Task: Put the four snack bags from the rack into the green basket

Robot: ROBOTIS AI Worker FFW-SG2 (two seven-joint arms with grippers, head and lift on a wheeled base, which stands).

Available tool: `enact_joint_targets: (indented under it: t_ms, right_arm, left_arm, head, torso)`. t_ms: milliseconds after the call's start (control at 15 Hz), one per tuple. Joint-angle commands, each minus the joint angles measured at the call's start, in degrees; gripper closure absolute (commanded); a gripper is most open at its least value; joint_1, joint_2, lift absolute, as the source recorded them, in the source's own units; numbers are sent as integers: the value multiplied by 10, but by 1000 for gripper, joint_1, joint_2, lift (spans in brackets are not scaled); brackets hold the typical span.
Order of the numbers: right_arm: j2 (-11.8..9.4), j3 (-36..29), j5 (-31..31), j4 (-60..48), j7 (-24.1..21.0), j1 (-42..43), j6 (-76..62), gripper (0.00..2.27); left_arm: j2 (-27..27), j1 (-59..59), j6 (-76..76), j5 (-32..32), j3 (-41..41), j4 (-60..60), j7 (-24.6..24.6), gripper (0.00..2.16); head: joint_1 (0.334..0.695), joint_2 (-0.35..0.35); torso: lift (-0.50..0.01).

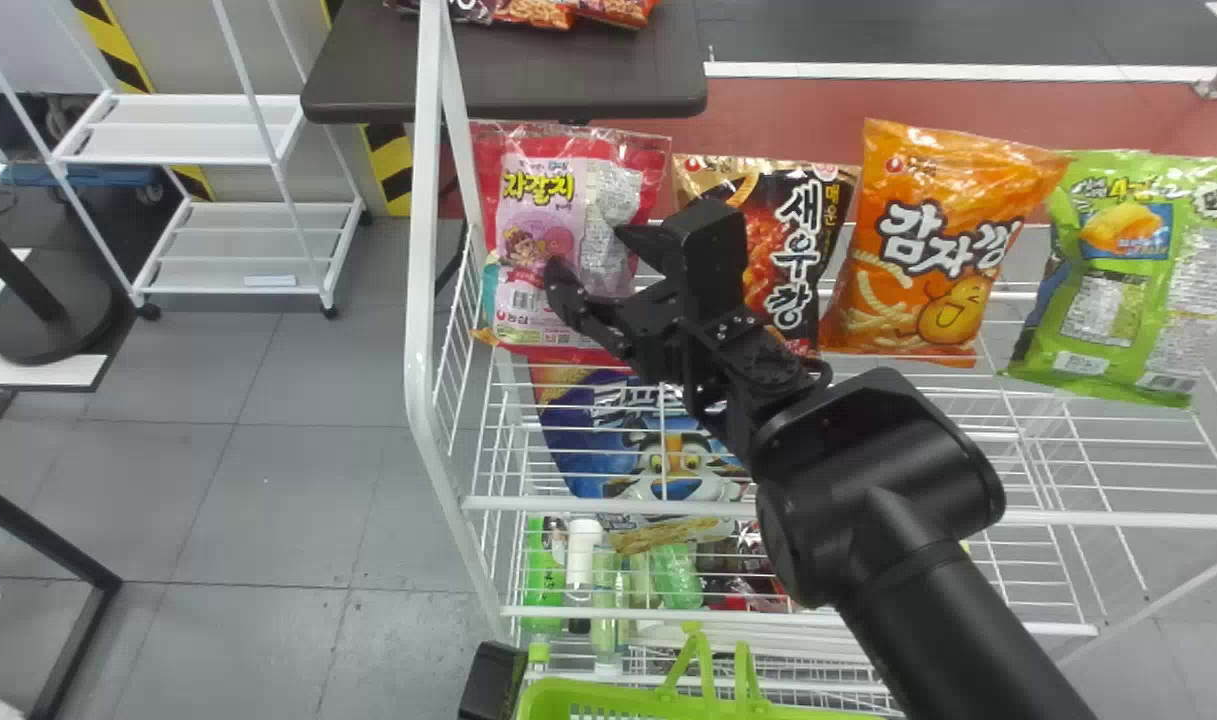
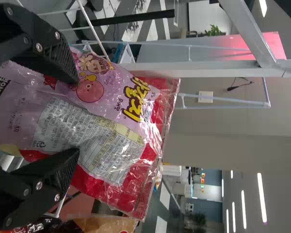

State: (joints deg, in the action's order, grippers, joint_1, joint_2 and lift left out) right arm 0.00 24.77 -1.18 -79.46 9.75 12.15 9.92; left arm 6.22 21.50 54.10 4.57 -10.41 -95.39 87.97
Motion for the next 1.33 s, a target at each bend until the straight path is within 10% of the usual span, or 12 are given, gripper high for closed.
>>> enact_joint_targets:
  t_ms: [0,867,1267]
  right_arm:
    - [1,13,9,-5,0,2,20,1905]
    - [1,12,88,-357,7,-224,166,2017]
    - [-121,-172,-21,-640,33,-467,196,2017]
  left_arm:
    - [-1,-2,-2,0,0,3,0,2020]
    - [0,51,-21,-1,8,-54,-3,2020]
    - [-5,64,-28,0,24,-71,-18,2020]
  head:
    - [695,44]
    - [695,93]
    - [695,-88]
  torso:
    - [-6]
    - [-6]
    - [-6]
